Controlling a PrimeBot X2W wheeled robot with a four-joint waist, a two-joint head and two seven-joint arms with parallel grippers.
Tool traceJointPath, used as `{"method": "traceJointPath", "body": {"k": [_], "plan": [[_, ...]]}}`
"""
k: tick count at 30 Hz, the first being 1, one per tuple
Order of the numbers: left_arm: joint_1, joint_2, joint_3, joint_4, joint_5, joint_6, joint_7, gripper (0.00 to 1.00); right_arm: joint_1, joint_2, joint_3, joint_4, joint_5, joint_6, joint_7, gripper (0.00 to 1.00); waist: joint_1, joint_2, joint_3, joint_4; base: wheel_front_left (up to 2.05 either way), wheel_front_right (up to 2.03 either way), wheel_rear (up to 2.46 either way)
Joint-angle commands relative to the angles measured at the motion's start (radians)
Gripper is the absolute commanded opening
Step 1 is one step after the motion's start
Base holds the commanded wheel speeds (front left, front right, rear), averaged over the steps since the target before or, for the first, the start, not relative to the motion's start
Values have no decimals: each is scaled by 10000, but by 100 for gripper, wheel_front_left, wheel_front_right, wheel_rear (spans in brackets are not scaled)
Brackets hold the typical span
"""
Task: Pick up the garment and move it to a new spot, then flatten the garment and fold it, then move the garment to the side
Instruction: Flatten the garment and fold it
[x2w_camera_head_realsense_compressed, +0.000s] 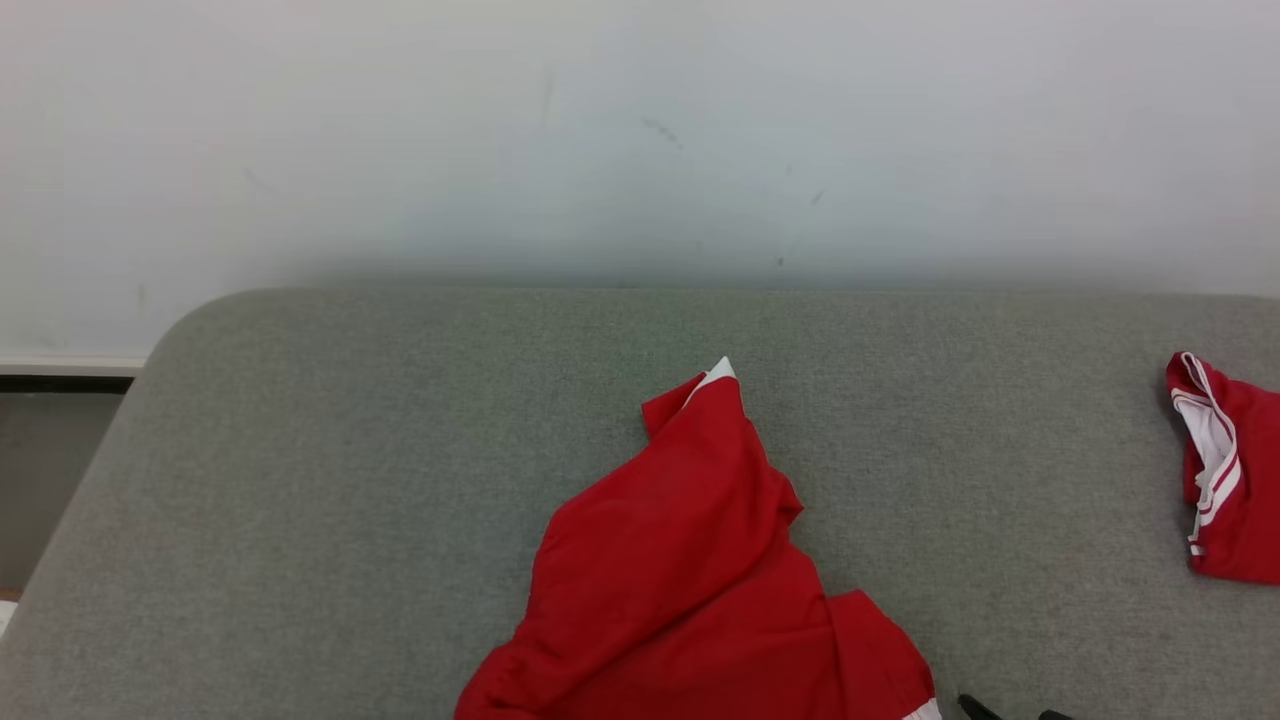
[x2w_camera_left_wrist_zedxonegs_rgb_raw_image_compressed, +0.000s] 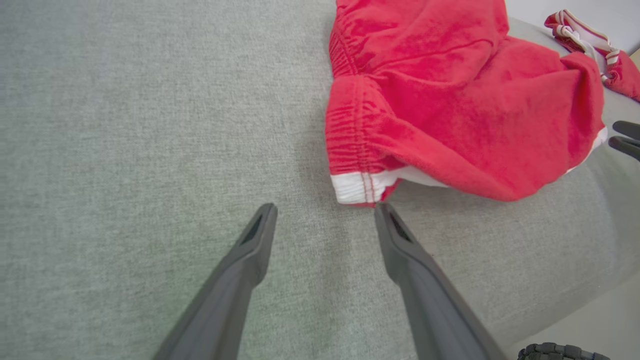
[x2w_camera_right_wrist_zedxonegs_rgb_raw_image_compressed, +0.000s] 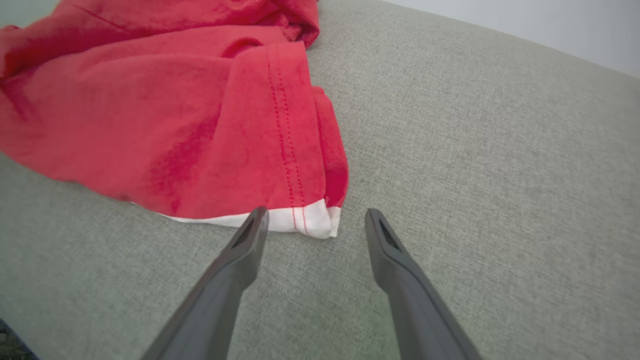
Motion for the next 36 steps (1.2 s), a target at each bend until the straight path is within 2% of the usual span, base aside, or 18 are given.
{"method": "traceJointPath", "body": {"k": [1,18,31,34,35,36], "plan": [[-158,88,-44,84,-108,13,-72,100,-147,7,38,130,-56,-24,-35,100,0,0,72,20,0,0,0],[-1262,549,-1717,321,-1212,12,-470,100,-856,208,326,1050,79,-24,-421,100,0,0,500,25,0,0,0],[-1788,770,-2407,-67,-1816,12,-548,100,-1128,344,807,1620,293,-24,-249,100,0,0,653,-14,0,0,0],[-1942,719,-2581,-114,-1873,11,-543,71,-1295,400,1071,1894,415,-22,48,100,0,0,702,-17,0,0,0],[-2002,697,-2645,-135,-1875,11,-544,51,-1366,445,1185,1952,505,-19,113,100,0,0,719,-12,0,0,0],[-2047,683,-2704,-147,-1879,11,-544,43,-1404,519,1312,1994,638,-7,211,97,0,0,732,-2,0,0,0]]}}
